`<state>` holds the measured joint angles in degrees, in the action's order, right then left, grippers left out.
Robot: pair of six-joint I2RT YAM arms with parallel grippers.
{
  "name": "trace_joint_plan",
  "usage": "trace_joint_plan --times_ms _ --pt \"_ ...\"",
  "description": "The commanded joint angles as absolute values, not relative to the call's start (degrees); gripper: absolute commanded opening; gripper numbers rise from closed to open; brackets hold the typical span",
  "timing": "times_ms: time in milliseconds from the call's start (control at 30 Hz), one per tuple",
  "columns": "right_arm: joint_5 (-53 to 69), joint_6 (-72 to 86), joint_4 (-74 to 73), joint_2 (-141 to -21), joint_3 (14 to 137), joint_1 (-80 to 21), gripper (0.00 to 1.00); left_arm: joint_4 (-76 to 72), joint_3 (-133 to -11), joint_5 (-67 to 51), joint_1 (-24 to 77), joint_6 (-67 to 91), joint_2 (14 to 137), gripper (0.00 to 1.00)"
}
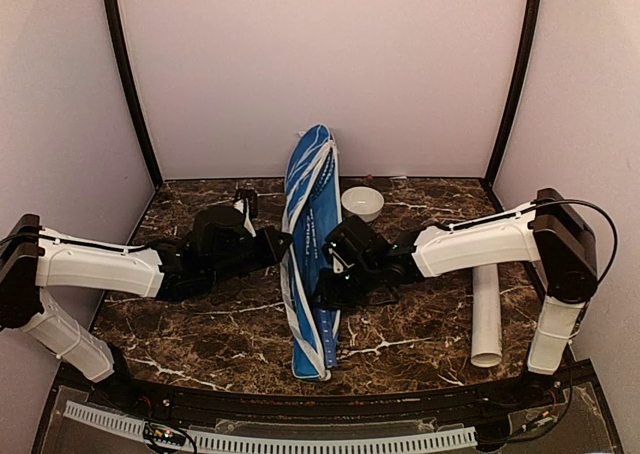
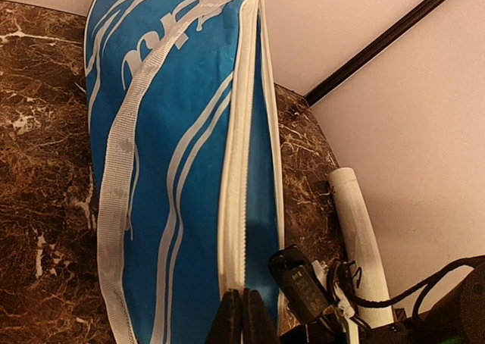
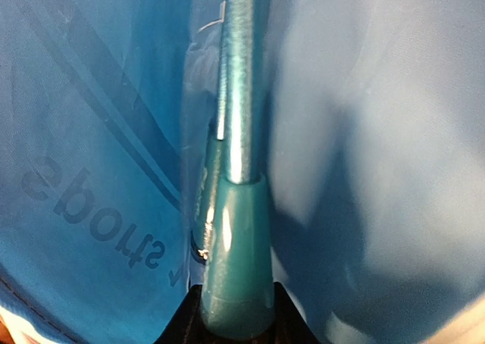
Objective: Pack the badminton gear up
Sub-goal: Place the racket in the racket bag, then adjust the racket bag at the center of the board.
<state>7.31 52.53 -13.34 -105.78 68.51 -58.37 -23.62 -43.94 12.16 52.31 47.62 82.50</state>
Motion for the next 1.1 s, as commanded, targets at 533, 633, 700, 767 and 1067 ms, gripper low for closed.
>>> trace_joint_plan --times_ms 533,633,700,767,1067 --pt "-5.67 48.64 -10.1 -97.35 61.25 -54.48 0.5 -19.78 -40.96 2.39 48.74 47.16 80.32 0.0" --pt "-0.53 46.59 -7.9 -99.22 60.78 -54.83 0.49 -19.09 -40.72 2.46 48.61 46.86 79.54 0.0" --pt "1.42 45.28 -5.54 -100.63 60.93 -55.73 0.48 -18.63 -40.44 2.58 48.54 46.78 79.07 0.0" --pt "2.19 44.17 -3.74 -102.16 61.57 -56.74 0.48 -18.11 -40.3 2.61 48.43 46.63 78.53 0.0" --pt "2.84 40.92 -0.08 -110.63 69.34 -56.95 0.46 -15.28 -38.69 2.15 48.25 46.01 74.23 0.0"
